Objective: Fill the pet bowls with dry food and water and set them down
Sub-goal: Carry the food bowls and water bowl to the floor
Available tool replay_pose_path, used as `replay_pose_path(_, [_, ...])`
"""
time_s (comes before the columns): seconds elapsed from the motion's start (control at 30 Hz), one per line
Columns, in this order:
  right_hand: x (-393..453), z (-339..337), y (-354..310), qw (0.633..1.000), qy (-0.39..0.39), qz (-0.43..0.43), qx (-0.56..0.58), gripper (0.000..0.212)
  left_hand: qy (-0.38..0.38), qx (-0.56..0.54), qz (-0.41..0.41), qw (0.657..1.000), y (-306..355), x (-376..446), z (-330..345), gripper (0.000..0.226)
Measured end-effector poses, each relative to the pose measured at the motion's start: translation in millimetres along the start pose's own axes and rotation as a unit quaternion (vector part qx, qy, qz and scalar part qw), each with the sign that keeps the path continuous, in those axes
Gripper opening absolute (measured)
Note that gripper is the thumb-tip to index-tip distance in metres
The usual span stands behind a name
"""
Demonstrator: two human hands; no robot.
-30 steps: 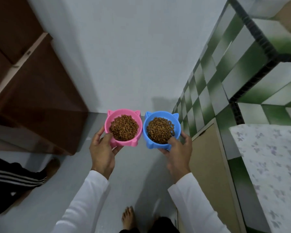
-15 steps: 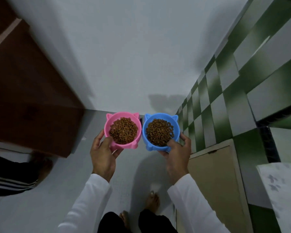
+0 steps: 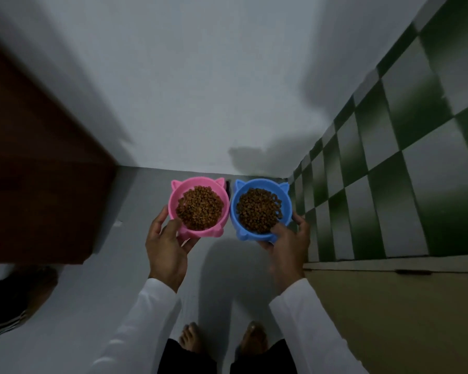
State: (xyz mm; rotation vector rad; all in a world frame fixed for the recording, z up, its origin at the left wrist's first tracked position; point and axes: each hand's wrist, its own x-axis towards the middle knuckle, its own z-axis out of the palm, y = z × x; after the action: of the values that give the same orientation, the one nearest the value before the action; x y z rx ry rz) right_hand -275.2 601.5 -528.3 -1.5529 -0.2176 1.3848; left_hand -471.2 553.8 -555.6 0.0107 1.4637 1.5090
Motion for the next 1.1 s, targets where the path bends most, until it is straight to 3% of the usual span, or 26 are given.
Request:
replay_pose_path(0.63, [222.9, -19.5, 222.5, 0.998, 0.060, 0.001, 0.004, 0.056, -0.006, -0.035, -0.038, 0.999, -219.8, 212.9, -60.7, 0.052])
replay_pose_path(1.1, [316.2, -41.2, 323.5, 0.992, 0.123, -0.028, -0.023, 0.054, -0.004, -0.035, -0.068, 0.997, -318.9, 288.6, -84.3, 0.050])
